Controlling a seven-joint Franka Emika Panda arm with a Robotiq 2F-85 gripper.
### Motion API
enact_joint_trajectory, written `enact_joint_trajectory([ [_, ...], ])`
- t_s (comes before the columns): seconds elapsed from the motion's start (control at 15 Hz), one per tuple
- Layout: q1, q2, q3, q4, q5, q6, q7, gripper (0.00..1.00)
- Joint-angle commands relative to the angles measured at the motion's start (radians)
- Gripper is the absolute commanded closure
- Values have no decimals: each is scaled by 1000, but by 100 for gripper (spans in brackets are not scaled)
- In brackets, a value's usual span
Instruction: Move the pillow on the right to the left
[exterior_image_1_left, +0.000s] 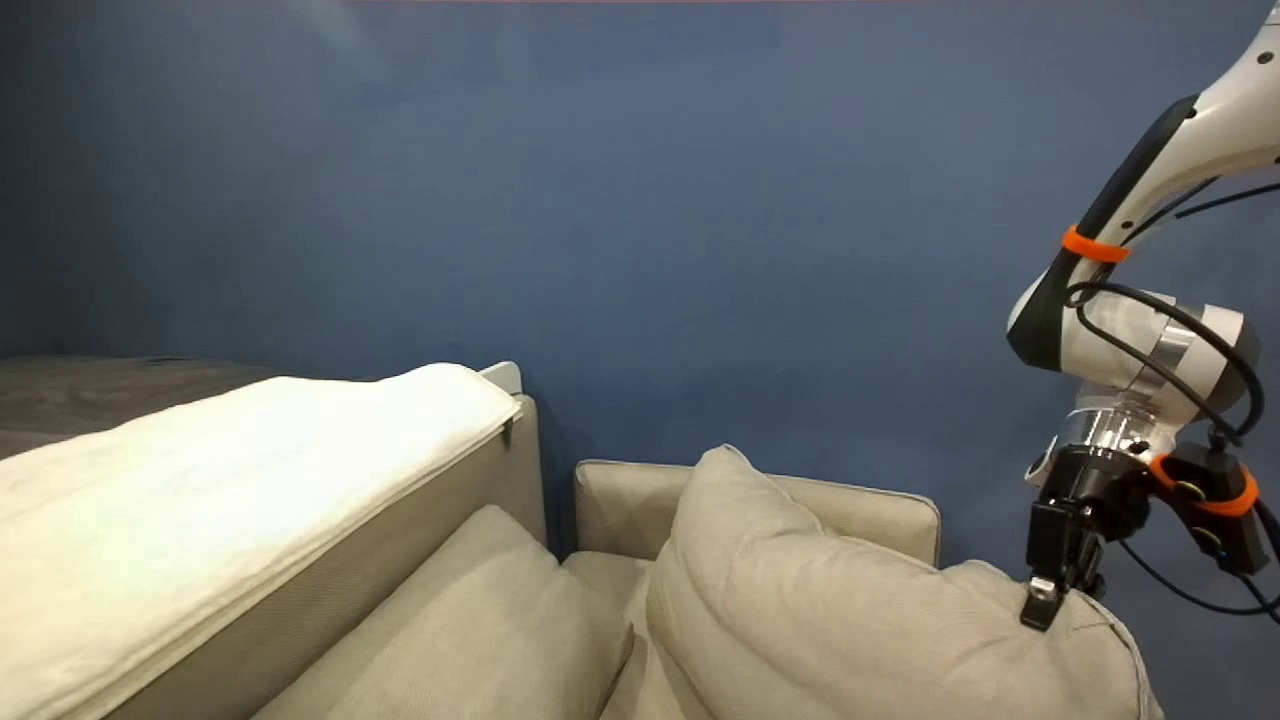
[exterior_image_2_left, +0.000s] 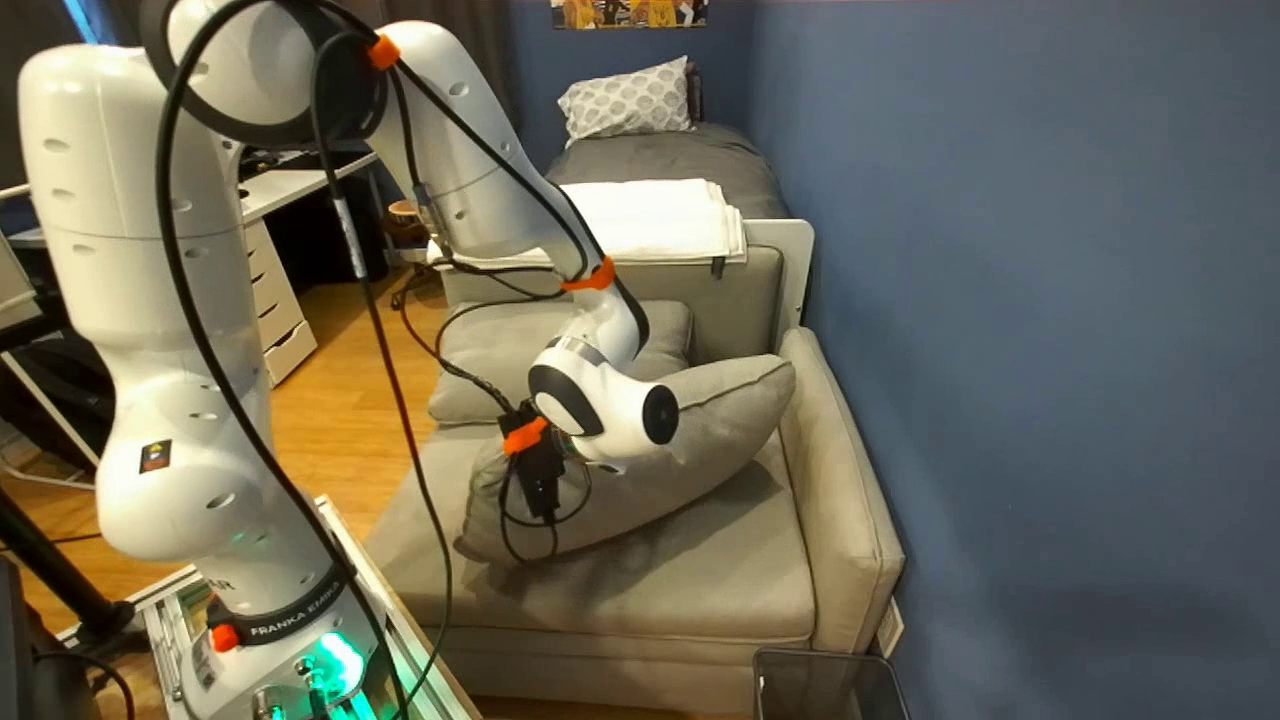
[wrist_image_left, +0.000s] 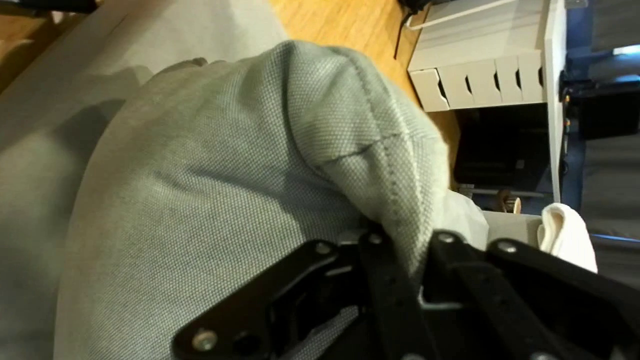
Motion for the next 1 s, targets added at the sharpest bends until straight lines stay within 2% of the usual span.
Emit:
enact_joint_trajectory([
  [0.0, 71, -135, 40, -107, 144, -74, 65, 97],
  [0.33, 186, -110, 122, -71, 340, -158, 15, 97],
  [0.53, 227, -62, 144, -38, 421, -200, -19, 97],
  [0.73, 261, -26, 154, -7, 469, -177, -40, 97],
  [0.93, 270, 18, 137, 8, 437, -137, -2, 97],
])
